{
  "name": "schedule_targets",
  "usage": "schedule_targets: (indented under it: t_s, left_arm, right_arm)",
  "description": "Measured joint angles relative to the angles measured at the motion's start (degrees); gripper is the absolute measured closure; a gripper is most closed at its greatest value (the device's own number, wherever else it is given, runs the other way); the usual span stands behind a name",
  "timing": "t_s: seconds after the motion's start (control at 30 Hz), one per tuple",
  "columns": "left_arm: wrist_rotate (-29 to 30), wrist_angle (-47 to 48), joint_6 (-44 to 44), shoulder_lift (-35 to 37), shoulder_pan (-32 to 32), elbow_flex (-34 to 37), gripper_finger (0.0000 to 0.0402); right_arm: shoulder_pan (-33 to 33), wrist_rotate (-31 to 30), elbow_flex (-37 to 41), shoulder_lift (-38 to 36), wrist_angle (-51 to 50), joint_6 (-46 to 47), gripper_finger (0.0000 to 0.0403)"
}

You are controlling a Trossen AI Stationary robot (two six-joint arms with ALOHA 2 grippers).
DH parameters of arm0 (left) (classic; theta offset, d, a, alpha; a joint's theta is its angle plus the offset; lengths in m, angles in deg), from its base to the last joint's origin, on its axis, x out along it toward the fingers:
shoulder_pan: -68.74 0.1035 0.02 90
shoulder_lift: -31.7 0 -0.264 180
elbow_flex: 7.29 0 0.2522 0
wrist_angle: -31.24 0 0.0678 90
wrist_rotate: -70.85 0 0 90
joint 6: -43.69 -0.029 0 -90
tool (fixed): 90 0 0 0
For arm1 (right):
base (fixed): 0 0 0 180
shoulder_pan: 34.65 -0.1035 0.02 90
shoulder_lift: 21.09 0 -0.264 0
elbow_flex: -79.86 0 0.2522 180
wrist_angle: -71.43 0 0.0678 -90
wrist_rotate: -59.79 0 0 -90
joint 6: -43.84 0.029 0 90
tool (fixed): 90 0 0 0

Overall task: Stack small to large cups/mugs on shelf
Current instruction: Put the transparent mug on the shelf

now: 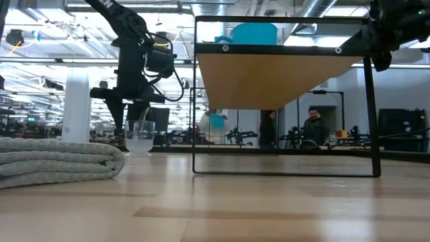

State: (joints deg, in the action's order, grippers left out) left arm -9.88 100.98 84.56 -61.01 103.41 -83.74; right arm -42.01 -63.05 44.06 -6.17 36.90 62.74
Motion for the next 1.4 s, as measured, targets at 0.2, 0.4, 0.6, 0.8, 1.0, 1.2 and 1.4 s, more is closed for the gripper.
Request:
schedule_targets:
  t_s: [0.2, 0.4, 0.6, 0.8, 1.0, 1.2, 1.4]
  left_arm:
    - [0.1, -0.2, -4.2, 0.0, 0.9, 0.0, 0.0344]
    - [0.1, -0.6, -10.6, 0.1, 1.1, 0.0, 0.0396]
    - [-0.9, 0.5, -20.5, 0.3, 0.4, -0.7, 0.0400]
    - [-3.5, 6.2, -27.1, 5.2, -0.5, -5.5, 0.0401]
    - [-12.4, 7.6, -28.9, 14.6, -2.0, -12.1, 0.0401]
    - [-15.1, 7.7, -28.3, 20.8, -9.0, -17.9, 0.0401]
    - [-14.6, 7.0, -27.9, 19.7, -17.9, -26.7, 0.0401]
  right_arm:
    - [0.0, 0.0, 0.0, 0.0, 0.0, 0.0, 0.0379]
    - [0.0, 0.0, 0.0, 0.0, 0.0, 0.0, 0.0382]
    - [0.0, 0.0, 0.0, 0.0, 0.0, 0.1, 0.0382]
    - [0.0, 0.0, 0.0, 0.0, 0.0, 0.6, 0.0382]
    - [0.0, 0.0, 0.0, 0.0, 0.0, 0.6, 0.0385]
    - [0.0, 0.0, 0.0, 0.0, -0.1, 0.6, 0.0384]
    - [0.0, -0.1, 0.0, 0.0, -0.1, 0.6, 0.0386]
